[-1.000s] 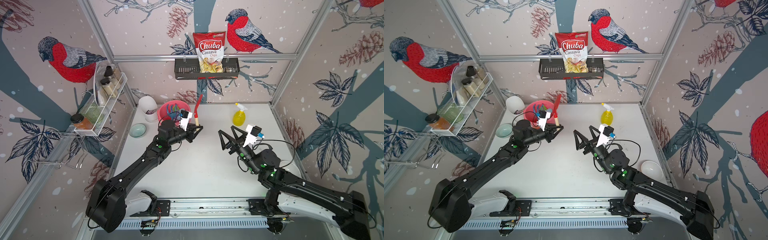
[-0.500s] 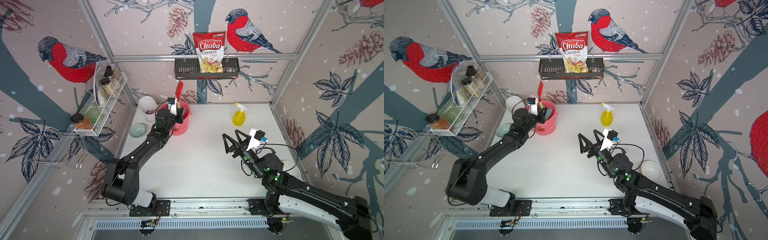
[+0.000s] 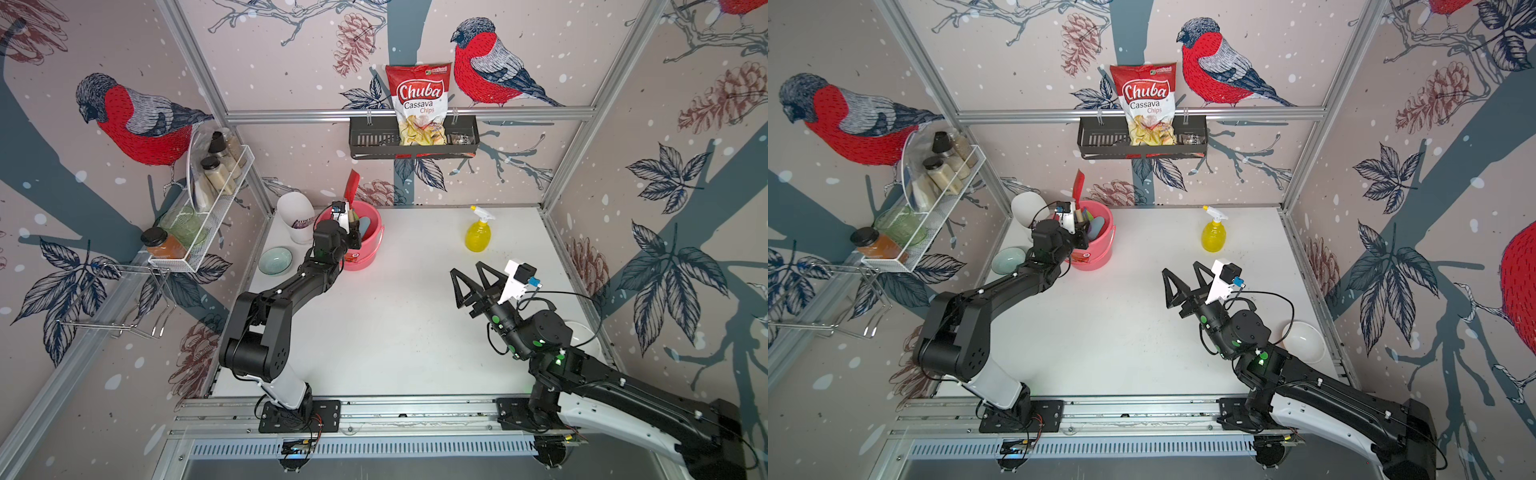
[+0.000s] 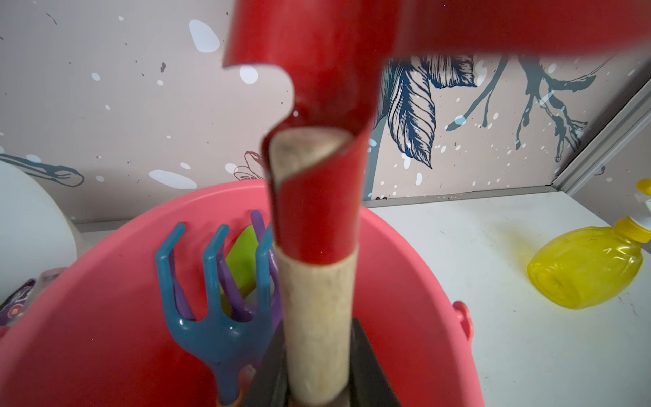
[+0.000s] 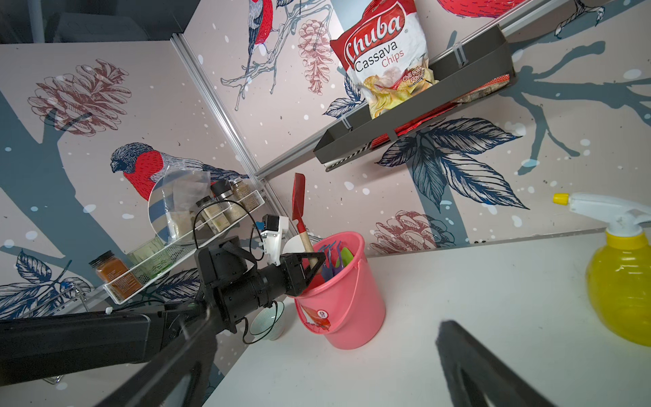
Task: Organize the gardening tools
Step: Place the gardening tool in the container.
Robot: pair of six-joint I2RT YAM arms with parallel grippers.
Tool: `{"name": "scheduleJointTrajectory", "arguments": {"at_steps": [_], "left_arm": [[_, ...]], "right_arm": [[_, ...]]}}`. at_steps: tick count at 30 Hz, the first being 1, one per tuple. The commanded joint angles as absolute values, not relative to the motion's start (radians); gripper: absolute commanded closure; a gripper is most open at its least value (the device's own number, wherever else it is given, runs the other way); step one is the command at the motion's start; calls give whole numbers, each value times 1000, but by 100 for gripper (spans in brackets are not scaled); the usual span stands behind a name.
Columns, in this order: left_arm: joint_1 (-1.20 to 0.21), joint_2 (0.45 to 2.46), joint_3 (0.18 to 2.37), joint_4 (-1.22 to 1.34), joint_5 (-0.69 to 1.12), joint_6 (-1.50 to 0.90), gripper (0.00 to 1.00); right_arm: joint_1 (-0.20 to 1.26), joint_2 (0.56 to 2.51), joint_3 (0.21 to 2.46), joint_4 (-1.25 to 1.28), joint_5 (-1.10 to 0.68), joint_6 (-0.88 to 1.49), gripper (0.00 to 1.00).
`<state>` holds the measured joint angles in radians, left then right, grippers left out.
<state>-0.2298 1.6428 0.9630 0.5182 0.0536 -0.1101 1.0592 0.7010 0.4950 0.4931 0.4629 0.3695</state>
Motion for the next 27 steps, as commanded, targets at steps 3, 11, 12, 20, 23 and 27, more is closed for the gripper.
{"name": "scheduleJointTrajectory", "arguments": {"at_steps": [3, 11, 12, 20, 23, 27], "left_arm": [[-225, 1658, 953, 596, 32, -111, 100], [-225, 1663, 938, 607, 33, -118, 81], [-225, 1661, 935, 610, 34, -118, 73], [-225, 1626, 924, 615, 16, -117, 3], [-225, 1610, 922, 615, 14, -118, 2], [-227, 1563, 917, 615, 33, -131, 2]], "right_arm": [[1059, 709, 503, 499, 470, 365, 0], [1060, 700, 503, 491, 476, 365, 0], [1059, 700, 502, 490, 477, 367, 0], [1059, 695, 494, 495, 480, 370, 0], [1058, 695, 491, 498, 481, 370, 0], [1060, 697, 487, 491, 485, 371, 0]]}}
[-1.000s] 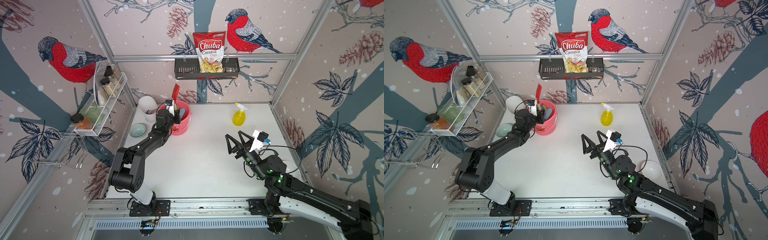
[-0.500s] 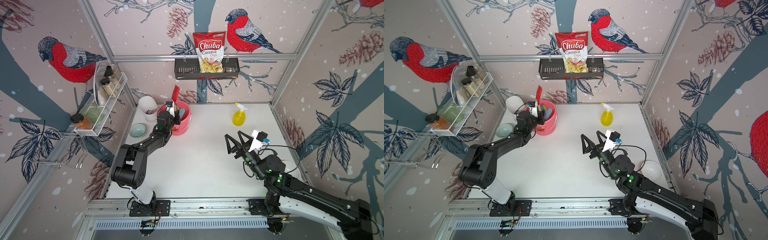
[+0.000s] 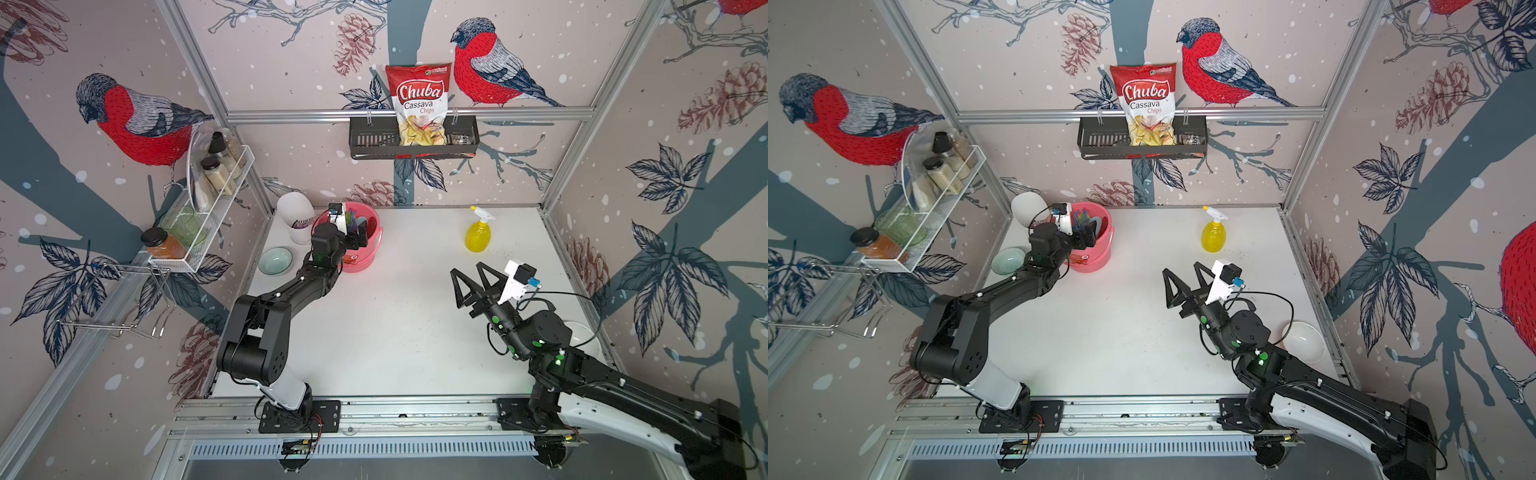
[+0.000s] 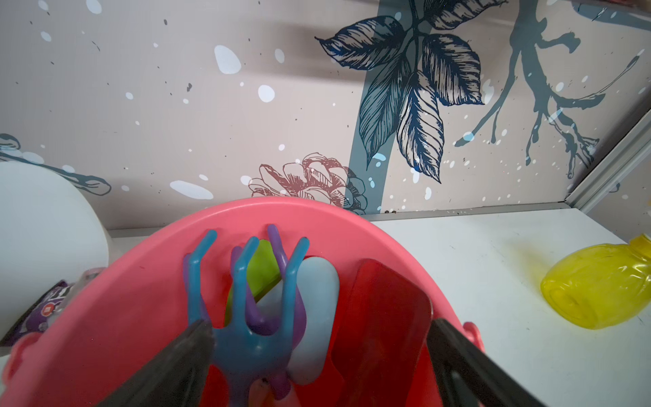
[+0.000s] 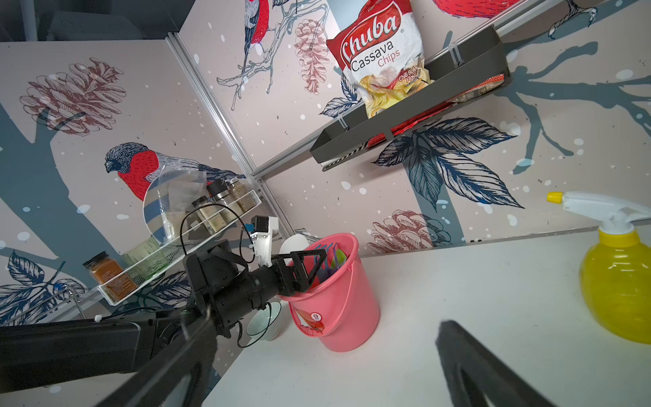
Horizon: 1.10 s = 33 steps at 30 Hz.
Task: Organize the gardening tools
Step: Place the gardening tool in the container, then reset both arms
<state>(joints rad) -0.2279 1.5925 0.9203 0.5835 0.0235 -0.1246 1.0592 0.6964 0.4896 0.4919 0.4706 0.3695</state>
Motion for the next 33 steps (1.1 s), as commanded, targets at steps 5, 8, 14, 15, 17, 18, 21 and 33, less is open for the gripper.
{"name": "scheduleJointTrajectory", "arguments": {"at_steps": [5, 8, 14, 15, 17, 18, 21, 33], "left_arm": [[-254, 1425, 864, 595, 23, -143, 2], [-267, 1315, 788, 582, 7, -162, 2], [-272, 1053, 607, 535, -45, -209, 2], [-273, 1007, 571, 534, -51, -199, 2], [-273, 927, 509, 530, -68, -175, 3], [-273, 894, 481, 521, -70, -159, 3], [-271, 836, 424, 486, -47, -136, 4], [-241, 945, 236, 745, -209, 54, 4]], "right_arm": [[1029, 699, 476, 434, 543, 370, 0], [922, 709, 507, 294, 526, 394, 0], [622, 703, 529, 136, 409, 394, 1], [570, 705, 524, 130, 393, 392, 0], [496, 720, 515, 129, 378, 388, 0], [467, 733, 510, 132, 374, 382, 0], [410, 785, 498, 156, 382, 356, 0], [350, 975, 375, 418, 515, 215, 0]]}}
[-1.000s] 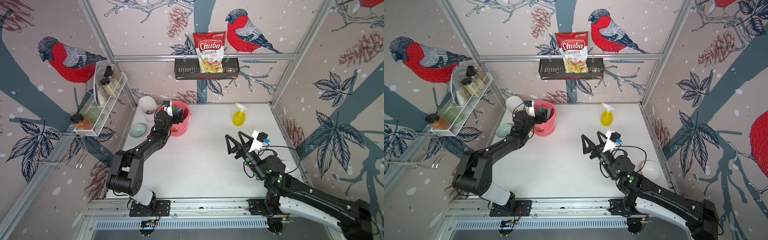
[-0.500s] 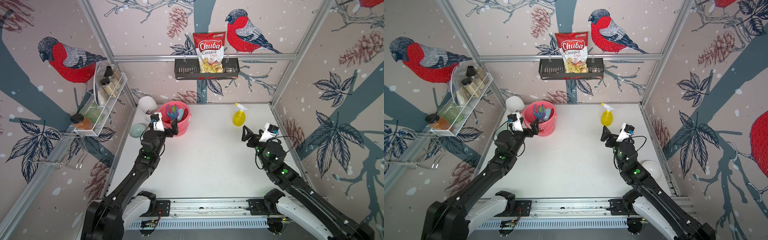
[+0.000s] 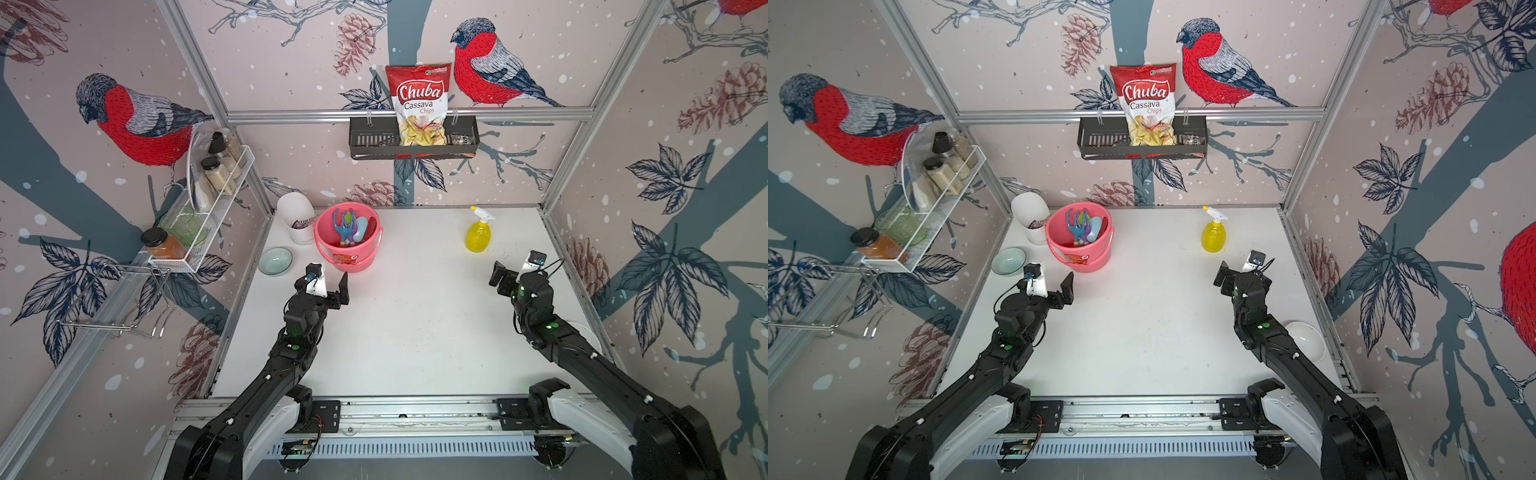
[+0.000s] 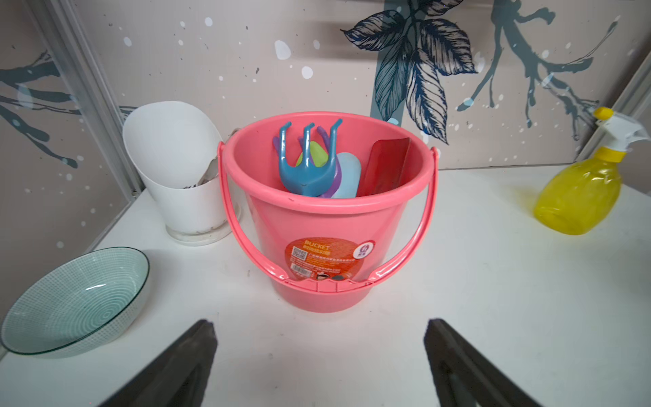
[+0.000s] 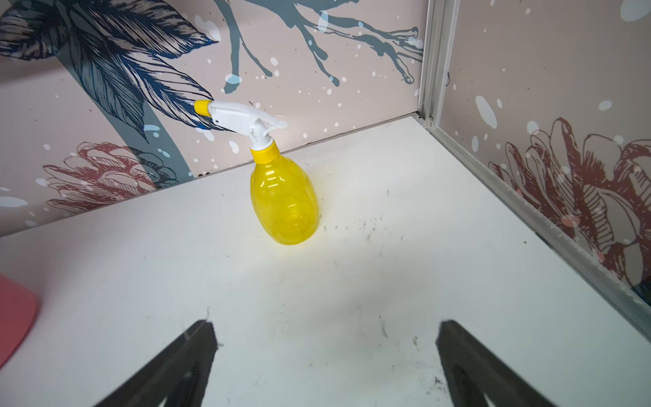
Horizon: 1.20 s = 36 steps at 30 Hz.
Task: Organize the gardening tools
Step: Reset both arms
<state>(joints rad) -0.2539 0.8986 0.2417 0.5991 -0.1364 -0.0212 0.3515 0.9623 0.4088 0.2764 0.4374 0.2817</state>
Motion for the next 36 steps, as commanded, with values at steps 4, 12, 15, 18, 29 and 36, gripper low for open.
{"name": "scheduleJointTrajectory", "arguments": {"at_steps": [4, 12, 15, 18, 29, 36], "left_arm": [[-188, 1081, 189, 953, -227, 51, 4], [-117, 1340, 172, 1246, -216, 60, 4], [-89, 1389, 175, 1279, -210, 30, 4], [-78, 1450, 162, 1353, -197, 23, 4], [-78, 1559, 135, 1499, -204, 23, 4], [-78, 1556, 160, 1452, -212, 23, 4]], "right_arm": [[340, 997, 288, 608, 583, 124, 0], [213, 1092, 220, 803, 517, 85, 0], [183, 1153, 192, 914, 514, 57, 0], [156, 1222, 170, 1027, 481, 51, 0], [129, 1472, 153, 1376, 401, 16, 0], [141, 1548, 58, 1624, 343, -20, 0]]}}
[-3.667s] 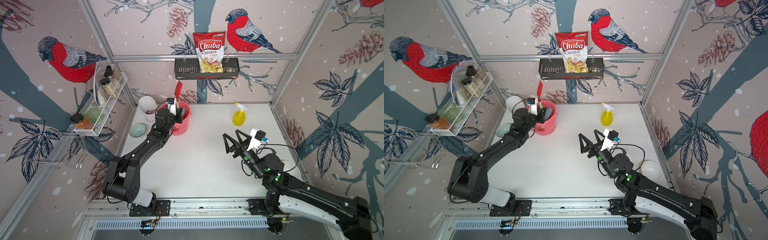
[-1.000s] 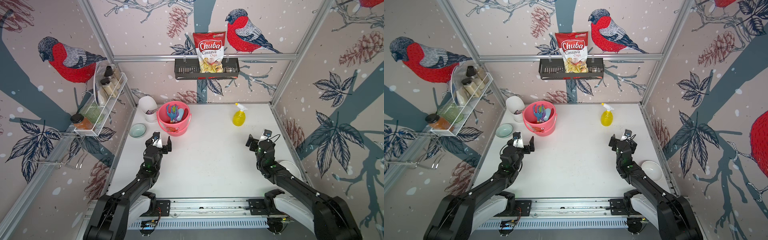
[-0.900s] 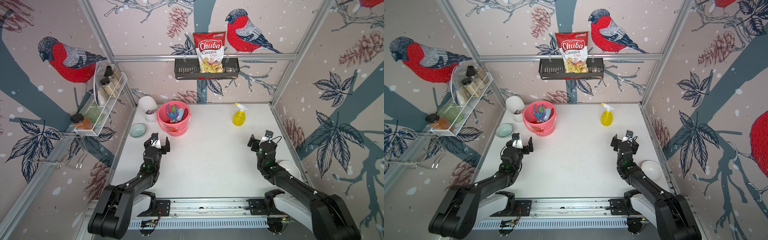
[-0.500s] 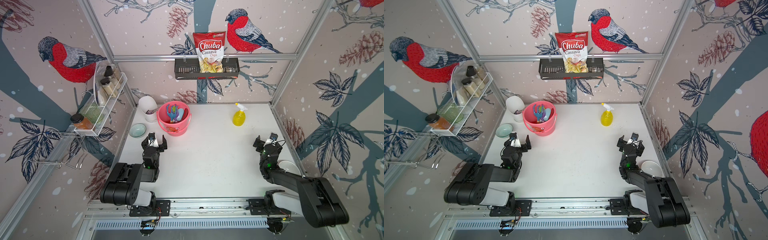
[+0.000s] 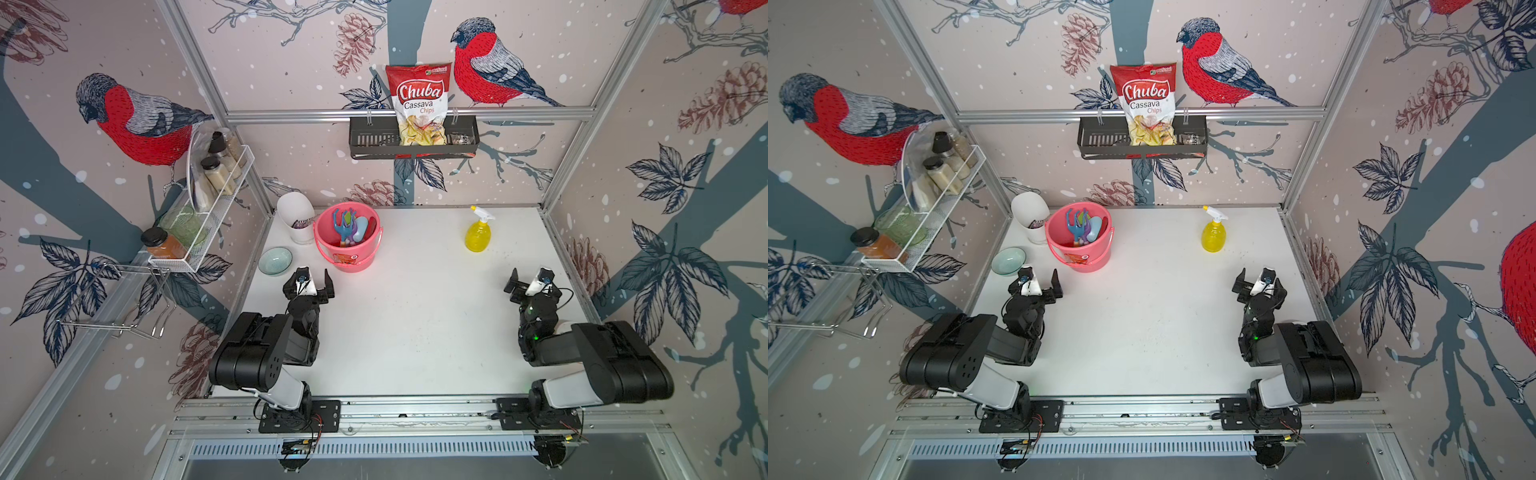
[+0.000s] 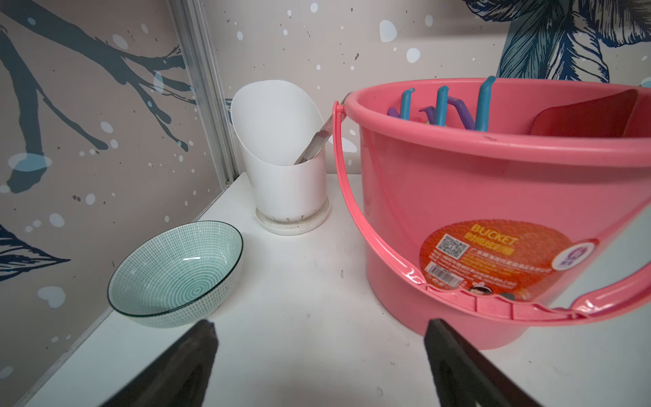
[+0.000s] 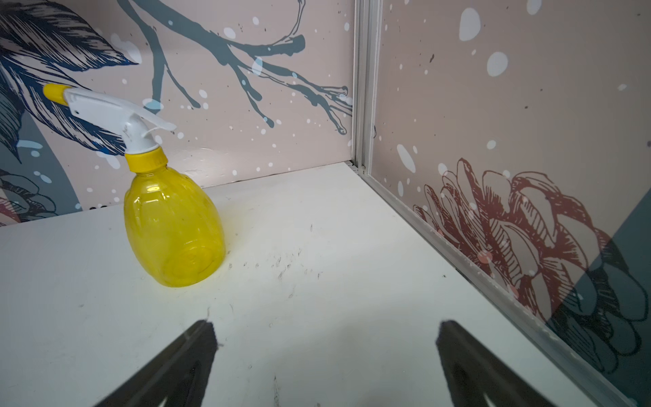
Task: Organize the gardening tools
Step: Reset both arms
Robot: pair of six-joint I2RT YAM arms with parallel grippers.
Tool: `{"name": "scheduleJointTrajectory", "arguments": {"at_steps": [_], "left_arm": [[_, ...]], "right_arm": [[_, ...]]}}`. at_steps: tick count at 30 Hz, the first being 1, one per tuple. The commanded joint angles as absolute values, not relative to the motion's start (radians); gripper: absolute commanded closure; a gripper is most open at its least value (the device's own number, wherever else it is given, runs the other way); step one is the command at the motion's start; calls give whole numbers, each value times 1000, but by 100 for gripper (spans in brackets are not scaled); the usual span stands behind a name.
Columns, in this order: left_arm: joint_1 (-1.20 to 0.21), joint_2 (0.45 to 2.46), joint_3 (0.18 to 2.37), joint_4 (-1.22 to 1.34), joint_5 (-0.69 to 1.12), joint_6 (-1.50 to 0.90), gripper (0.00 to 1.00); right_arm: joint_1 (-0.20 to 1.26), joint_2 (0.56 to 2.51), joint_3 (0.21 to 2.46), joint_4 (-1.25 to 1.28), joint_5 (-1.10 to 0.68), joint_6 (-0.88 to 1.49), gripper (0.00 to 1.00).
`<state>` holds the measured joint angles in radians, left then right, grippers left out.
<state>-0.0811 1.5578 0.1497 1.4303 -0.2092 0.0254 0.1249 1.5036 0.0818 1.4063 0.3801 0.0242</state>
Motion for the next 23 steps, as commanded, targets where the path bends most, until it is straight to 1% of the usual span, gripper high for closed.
{"name": "scheduleJointTrajectory", "arguments": {"at_steps": [1, 2, 5, 9, 10, 23], "left_arm": [[-78, 1557, 161, 1448, -214, 22, 4], [-78, 1556, 164, 1445, -218, 21, 4], [-78, 1556, 175, 1424, -250, 11, 4], [-78, 1556, 196, 1384, -270, 5, 4], [-78, 1557, 196, 1384, -274, 5, 4], [-80, 1557, 205, 1365, -288, 1, 3]], "right_arm": [[143, 1566, 53, 1661, 347, -25, 0], [142, 1558, 54, 1645, 349, -21, 0], [134, 1495, 88, 1485, 353, 7, 0], [130, 1526, 158, 1405, 481, 57, 0], [126, 1519, 170, 1369, 479, 65, 0], [117, 1519, 175, 1355, 468, 72, 0]]}}
